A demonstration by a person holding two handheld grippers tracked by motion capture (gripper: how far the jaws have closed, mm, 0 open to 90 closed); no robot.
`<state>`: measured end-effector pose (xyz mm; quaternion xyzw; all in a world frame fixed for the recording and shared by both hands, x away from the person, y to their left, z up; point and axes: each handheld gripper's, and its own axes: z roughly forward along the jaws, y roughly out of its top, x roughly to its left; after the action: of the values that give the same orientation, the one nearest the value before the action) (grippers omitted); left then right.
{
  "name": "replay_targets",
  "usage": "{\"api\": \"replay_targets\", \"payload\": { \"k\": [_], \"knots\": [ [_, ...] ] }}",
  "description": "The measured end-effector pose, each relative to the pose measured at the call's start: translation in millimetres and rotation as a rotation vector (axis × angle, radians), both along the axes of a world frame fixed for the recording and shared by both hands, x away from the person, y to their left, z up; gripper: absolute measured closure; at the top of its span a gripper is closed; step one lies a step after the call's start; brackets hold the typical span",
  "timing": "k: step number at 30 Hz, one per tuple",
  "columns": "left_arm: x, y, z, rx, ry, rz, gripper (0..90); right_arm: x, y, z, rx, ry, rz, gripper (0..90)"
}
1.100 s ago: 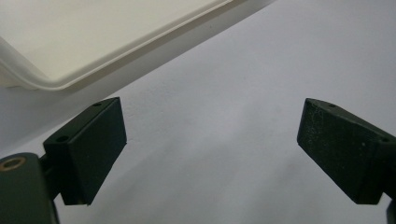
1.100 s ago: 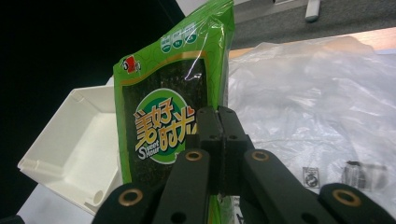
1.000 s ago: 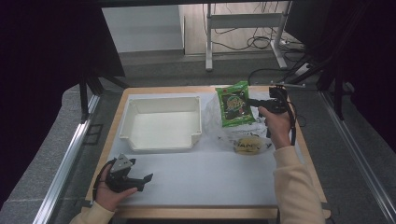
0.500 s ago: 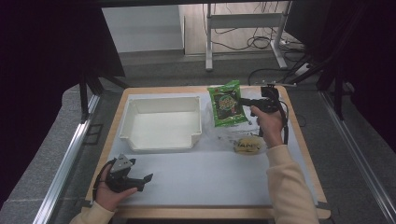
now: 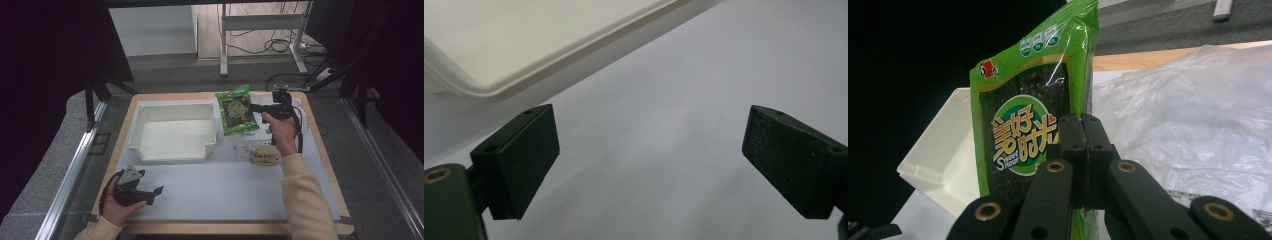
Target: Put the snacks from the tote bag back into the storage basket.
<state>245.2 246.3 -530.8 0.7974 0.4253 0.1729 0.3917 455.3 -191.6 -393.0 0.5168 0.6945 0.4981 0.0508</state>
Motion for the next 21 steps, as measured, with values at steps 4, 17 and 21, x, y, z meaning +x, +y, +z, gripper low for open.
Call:
{"api": "replay_targets", "payload": {
  "k": [4, 17, 21],
  "knots": [
    [0.0, 0.1, 0.0, 0.000, 0.000, 0.000, 8.3, 0.9, 5.6, 0.1, 0.008, 0.000, 0.008, 89.8],
    [0.0, 0.4, 0.2, -0.002, -0.001, 0.000, 8.3, 2.8, 26.3, -0.7, 0.029, -0.005, 0.047, 89.8],
    [-0.2, 0.8, 0.4, -0.003, -0.002, 0.001, 8.3, 3.9, 35.8, -2.3, 0.024, -0.006, 0.063, 89.8]
  ]
}}
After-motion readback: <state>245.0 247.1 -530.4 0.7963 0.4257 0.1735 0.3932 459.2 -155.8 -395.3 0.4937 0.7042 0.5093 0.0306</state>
